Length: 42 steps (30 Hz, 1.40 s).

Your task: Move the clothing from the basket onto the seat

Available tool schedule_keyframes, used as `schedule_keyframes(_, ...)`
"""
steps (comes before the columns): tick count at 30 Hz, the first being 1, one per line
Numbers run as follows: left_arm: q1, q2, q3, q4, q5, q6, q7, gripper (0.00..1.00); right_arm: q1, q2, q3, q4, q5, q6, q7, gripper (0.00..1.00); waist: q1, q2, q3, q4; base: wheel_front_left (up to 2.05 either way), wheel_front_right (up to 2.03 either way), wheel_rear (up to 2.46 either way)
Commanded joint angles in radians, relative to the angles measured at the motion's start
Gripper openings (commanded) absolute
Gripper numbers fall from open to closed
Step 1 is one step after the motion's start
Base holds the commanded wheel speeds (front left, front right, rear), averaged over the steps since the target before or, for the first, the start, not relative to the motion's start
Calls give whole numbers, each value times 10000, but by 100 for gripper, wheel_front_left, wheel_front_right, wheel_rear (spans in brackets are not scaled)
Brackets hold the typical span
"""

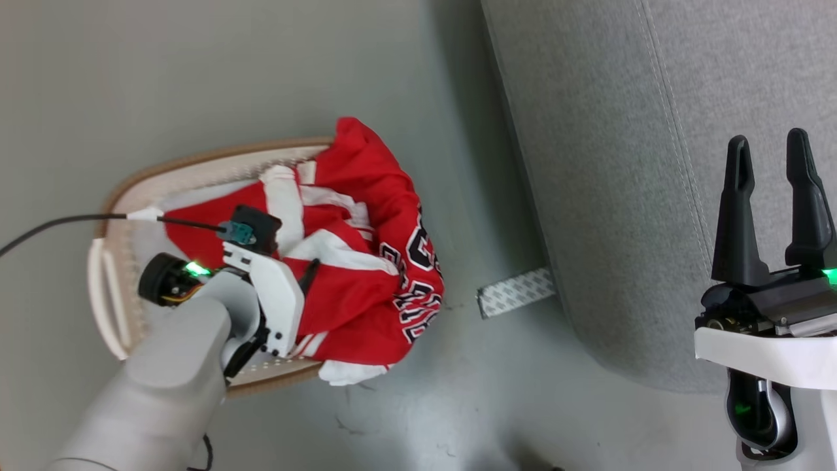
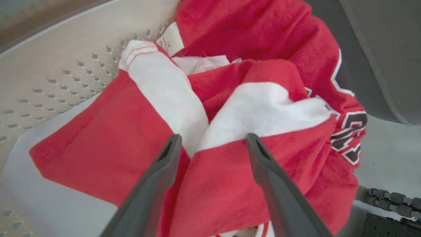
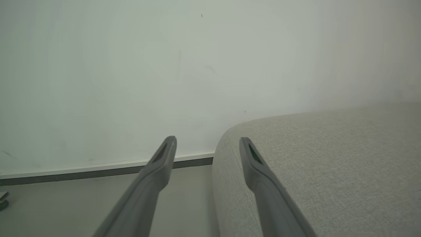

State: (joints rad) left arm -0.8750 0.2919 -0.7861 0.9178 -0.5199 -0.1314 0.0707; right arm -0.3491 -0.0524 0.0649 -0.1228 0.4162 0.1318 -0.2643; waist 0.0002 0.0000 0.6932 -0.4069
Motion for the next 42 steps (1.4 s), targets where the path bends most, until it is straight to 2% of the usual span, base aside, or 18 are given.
schedule_keyframes(1, -179, 135, -232, 143, -315, 17, 114, 100, -183, 31, 60, 30, 114, -22, -1, 100, -2, 0, 417, -359, 0, 0, 0)
schedule_keyframes(13, -709, 615, -1916, 1439, -1073, 16, 1707, 100, -276, 32, 537, 157, 445, -22, -1, 100, -2, 0, 1137, -984, 0, 0, 0)
schedule_keyframes(17, -914, 734, -2231, 1443, -1296, 16, 1623, 100, -335, 30, 651, 176, 525, -22, -1, 100, -2, 0, 1303, -1120, 0, 0, 0)
schedule_keyframes(18, -944, 767, -2291, 1434, -1342, 16, 1530, 62, -344, 30, 659, 185, 533, -22, -1, 100, -2, 0, 1325, -1136, 0, 0, 0)
schedule_keyframes(19, -968, 793, -2387, 1415, -1392, 16, 1435, 0, -348, 30, 655, 196, 555, -22, -1, 100, -2, 0, 1331, -1141, 0, 0, 0)
schedule_keyframes(25, -884, 844, -2727, 1285, -1889, 16, 918, 0, -365, 28, 514, 362, 500, -22, -1, 100, -2, 0, 997, -993, 0, 0, 0)
schedule_keyframes(30, -833, 593, -2838, 1342, -2244, 16, 78, 0, -378, 24, 424, 410, 338, -22, -1, 100, -2, 0, 491, -704, 0, 0, 0)
schedule_keyframes(42, -292, -181, -3355, 972, -3131, 14, -1736, 0, 97, 17, -16, 783, -522, -22, -1, 100, -2, 0, -1874, 563, 0, 0, 0)
